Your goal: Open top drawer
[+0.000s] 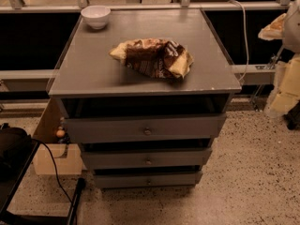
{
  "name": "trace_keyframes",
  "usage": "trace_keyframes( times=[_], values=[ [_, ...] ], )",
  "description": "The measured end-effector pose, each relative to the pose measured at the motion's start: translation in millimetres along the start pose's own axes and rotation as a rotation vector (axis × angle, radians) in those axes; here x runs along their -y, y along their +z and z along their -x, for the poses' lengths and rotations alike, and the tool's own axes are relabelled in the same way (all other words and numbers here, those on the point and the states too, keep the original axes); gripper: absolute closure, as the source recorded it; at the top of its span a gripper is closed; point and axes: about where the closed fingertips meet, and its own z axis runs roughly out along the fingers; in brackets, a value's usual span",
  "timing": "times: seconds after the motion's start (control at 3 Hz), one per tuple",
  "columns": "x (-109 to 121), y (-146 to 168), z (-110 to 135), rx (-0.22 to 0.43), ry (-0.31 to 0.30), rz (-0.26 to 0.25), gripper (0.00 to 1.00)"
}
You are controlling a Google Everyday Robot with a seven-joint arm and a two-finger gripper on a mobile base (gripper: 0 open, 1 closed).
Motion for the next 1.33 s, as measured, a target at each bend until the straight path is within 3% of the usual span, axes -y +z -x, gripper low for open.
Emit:
trace_keyframes(
  times=[0.67, 1.33],
  values=[
    [-2, 4, 5, 0.023, -0.002, -0.011, 0.00],
    [-13, 33, 20, 0.082, 0.009, -0.018, 0.00]
  ],
)
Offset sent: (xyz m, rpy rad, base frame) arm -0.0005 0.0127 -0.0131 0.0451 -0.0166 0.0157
